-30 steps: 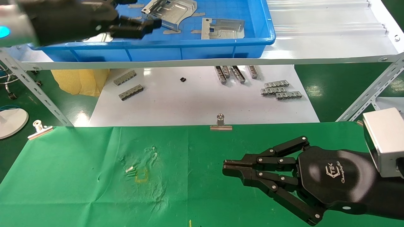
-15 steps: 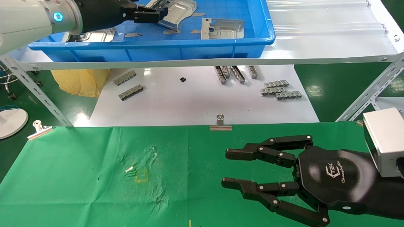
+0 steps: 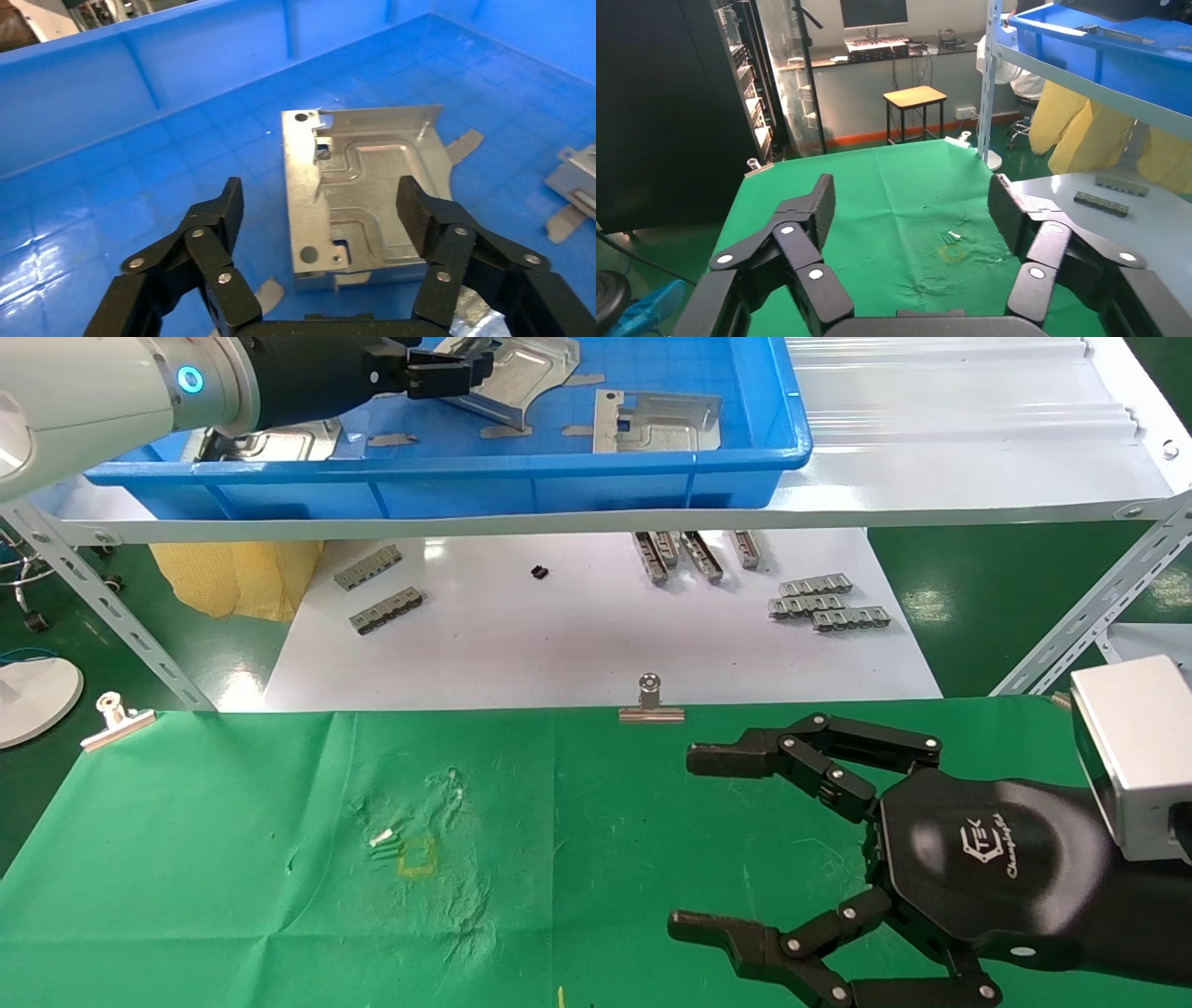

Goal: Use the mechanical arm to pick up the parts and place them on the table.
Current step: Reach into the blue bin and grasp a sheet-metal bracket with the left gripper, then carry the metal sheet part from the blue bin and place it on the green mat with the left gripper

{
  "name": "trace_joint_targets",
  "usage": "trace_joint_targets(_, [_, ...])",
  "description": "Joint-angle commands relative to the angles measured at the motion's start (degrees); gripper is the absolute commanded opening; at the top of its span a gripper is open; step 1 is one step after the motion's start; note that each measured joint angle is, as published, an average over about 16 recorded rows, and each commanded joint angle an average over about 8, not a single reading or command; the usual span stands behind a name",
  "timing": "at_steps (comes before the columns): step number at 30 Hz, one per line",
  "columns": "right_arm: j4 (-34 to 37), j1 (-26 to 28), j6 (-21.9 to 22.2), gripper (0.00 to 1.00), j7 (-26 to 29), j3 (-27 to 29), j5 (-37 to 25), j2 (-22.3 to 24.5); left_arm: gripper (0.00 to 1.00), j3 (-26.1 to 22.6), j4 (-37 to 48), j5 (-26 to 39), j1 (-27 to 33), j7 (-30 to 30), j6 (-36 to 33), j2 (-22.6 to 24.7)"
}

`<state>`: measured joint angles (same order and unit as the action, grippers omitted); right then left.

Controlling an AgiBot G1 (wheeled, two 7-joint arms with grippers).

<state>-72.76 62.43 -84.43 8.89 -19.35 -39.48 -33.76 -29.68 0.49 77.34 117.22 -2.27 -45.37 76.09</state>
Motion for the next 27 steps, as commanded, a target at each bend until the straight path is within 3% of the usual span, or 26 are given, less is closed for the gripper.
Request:
trace_joint_targets(1, [0.0,0.0,0.0,1.00,0.0,0.0,0.0,0.0,0.00,-0.2,0.1,0.3,0.0,-0.4,0.7,0.2])
trace_joint_targets(18, [0.0,0.0,0.0,1.00,0.0,0.0,0.0,0.0,0.00,-1.1,-1.5,1.6,-0.3,-3.0,2.3,0.6])
trace_joint_targets(27, [0.0,0.0,0.0,1.00,0.0,0.0,0.0,0.0,0.00,0.3,-3.3,-0.5,-0.3,-1.0,1.8,-0.1])
